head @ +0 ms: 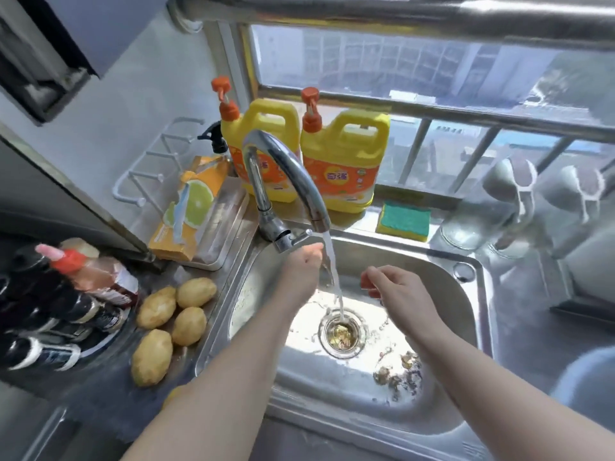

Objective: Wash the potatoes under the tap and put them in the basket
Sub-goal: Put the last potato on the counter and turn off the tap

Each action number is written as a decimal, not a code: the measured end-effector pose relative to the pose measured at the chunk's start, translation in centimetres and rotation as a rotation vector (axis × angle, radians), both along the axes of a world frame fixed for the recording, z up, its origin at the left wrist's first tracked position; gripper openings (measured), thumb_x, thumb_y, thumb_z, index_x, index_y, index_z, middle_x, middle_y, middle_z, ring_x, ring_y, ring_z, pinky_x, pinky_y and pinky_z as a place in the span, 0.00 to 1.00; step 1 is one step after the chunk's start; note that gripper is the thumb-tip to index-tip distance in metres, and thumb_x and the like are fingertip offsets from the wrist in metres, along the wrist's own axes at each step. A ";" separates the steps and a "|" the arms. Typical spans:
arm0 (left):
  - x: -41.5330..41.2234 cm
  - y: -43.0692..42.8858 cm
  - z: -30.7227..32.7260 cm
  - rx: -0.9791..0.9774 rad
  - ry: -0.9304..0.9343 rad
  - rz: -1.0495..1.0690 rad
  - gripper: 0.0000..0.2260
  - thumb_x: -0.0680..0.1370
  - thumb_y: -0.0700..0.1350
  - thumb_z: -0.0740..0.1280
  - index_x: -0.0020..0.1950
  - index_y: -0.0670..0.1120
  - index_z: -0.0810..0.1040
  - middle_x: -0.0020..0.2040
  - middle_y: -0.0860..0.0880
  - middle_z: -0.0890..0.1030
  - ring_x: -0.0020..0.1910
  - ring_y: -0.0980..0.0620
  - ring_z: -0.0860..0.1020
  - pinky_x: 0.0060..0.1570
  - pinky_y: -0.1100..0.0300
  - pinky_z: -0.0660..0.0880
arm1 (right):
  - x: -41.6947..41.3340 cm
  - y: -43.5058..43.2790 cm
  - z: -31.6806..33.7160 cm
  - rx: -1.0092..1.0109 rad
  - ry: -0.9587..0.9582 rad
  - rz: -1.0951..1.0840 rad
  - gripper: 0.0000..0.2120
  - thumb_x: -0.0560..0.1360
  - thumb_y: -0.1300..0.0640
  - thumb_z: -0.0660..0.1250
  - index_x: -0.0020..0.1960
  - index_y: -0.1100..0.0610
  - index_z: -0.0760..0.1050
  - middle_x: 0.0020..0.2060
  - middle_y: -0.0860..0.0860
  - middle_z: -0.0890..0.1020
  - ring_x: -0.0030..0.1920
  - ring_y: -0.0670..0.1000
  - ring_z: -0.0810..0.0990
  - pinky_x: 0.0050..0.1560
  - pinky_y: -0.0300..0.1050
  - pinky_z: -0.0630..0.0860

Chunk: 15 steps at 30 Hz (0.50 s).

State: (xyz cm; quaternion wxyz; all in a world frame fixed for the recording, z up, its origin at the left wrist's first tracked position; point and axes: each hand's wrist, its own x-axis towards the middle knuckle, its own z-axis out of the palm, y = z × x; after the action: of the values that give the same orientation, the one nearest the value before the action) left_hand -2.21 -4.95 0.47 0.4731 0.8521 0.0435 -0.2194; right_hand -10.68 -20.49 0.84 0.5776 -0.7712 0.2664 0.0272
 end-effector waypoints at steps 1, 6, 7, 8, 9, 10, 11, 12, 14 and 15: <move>0.8 0.3 0.0 0.043 -0.032 -0.017 0.16 0.85 0.49 0.56 0.71 0.52 0.75 0.59 0.52 0.81 0.48 0.55 0.77 0.44 0.62 0.71 | 0.0 -0.1 -0.2 0.000 0.017 0.007 0.12 0.81 0.51 0.65 0.44 0.52 0.84 0.42 0.47 0.87 0.47 0.50 0.84 0.55 0.53 0.79; 2.7 0.7 -0.6 0.089 -0.101 -0.060 0.18 0.85 0.45 0.56 0.73 0.46 0.74 0.68 0.48 0.78 0.56 0.52 0.76 0.51 0.65 0.68 | 0.4 -0.2 -0.3 0.017 0.041 0.019 0.11 0.80 0.52 0.66 0.44 0.53 0.84 0.41 0.47 0.87 0.46 0.50 0.84 0.55 0.51 0.80; 2.8 0.8 -0.6 0.085 -0.110 -0.057 0.18 0.85 0.44 0.56 0.73 0.46 0.74 0.69 0.48 0.78 0.60 0.50 0.76 0.55 0.64 0.67 | 0.5 -0.2 -0.2 0.026 0.044 0.024 0.10 0.80 0.52 0.66 0.45 0.53 0.84 0.41 0.48 0.87 0.46 0.50 0.84 0.54 0.51 0.80; 2.8 0.9 -0.6 0.081 -0.119 -0.050 0.18 0.85 0.43 0.56 0.73 0.45 0.75 0.69 0.48 0.77 0.63 0.49 0.75 0.58 0.64 0.66 | 0.6 -0.2 -0.2 0.031 0.051 0.030 0.10 0.81 0.52 0.66 0.45 0.53 0.84 0.41 0.48 0.87 0.46 0.51 0.84 0.53 0.50 0.80; 3.0 0.9 -0.4 0.068 -0.125 -0.033 0.17 0.85 0.43 0.57 0.72 0.44 0.76 0.69 0.47 0.78 0.66 0.49 0.74 0.60 0.64 0.66 | 0.6 -0.2 -0.2 0.027 0.055 0.037 0.10 0.81 0.52 0.66 0.45 0.53 0.84 0.41 0.48 0.87 0.46 0.50 0.84 0.53 0.50 0.80; 3.2 1.0 -0.1 0.045 -0.117 -0.002 0.16 0.85 0.42 0.57 0.71 0.44 0.76 0.69 0.47 0.78 0.68 0.48 0.74 0.63 0.62 0.66 | 0.7 -0.2 -0.1 0.018 0.060 0.046 0.10 0.80 0.52 0.66 0.45 0.52 0.84 0.41 0.48 0.87 0.46 0.50 0.84 0.53 0.50 0.80; 3.6 1.1 0.3 0.014 -0.107 0.034 0.16 0.85 0.42 0.58 0.70 0.43 0.77 0.67 0.46 0.79 0.68 0.47 0.74 0.65 0.60 0.67 | 0.7 -0.1 -0.1 0.011 0.065 0.056 0.10 0.80 0.51 0.66 0.45 0.52 0.84 0.42 0.47 0.87 0.47 0.49 0.84 0.53 0.50 0.79; 4.1 1.2 0.8 -0.005 -0.095 0.057 0.15 0.85 0.42 0.59 0.69 0.43 0.78 0.66 0.45 0.80 0.68 0.46 0.75 0.67 0.57 0.68 | 0.7 -0.1 0.0 0.007 0.069 0.062 0.10 0.80 0.51 0.66 0.45 0.52 0.84 0.42 0.47 0.87 0.47 0.49 0.84 0.53 0.50 0.79; 4.6 1.3 1.6 -0.011 -0.083 0.041 0.15 0.84 0.41 0.60 0.68 0.42 0.79 0.65 0.44 0.81 0.68 0.45 0.75 0.68 0.55 0.68 | 0.7 0.0 0.1 0.003 0.069 0.064 0.09 0.80 0.51 0.66 0.46 0.52 0.84 0.43 0.47 0.87 0.47 0.49 0.84 0.53 0.50 0.78; 4.5 1.4 1.8 -0.007 -0.077 0.015 0.15 0.84 0.41 0.59 0.70 0.43 0.77 0.66 0.46 0.80 0.69 0.46 0.75 0.68 0.57 0.67 | 0.7 0.1 0.2 0.005 0.068 0.066 0.09 0.80 0.52 0.67 0.46 0.52 0.84 0.42 0.47 0.87 0.47 0.48 0.84 0.53 0.50 0.78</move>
State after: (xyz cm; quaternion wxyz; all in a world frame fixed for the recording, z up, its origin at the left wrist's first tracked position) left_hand 2.29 -3.56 2.27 0.4791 0.8579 0.0308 -0.1830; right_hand -10.03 -20.40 1.05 0.5688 -0.7769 0.2600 0.0729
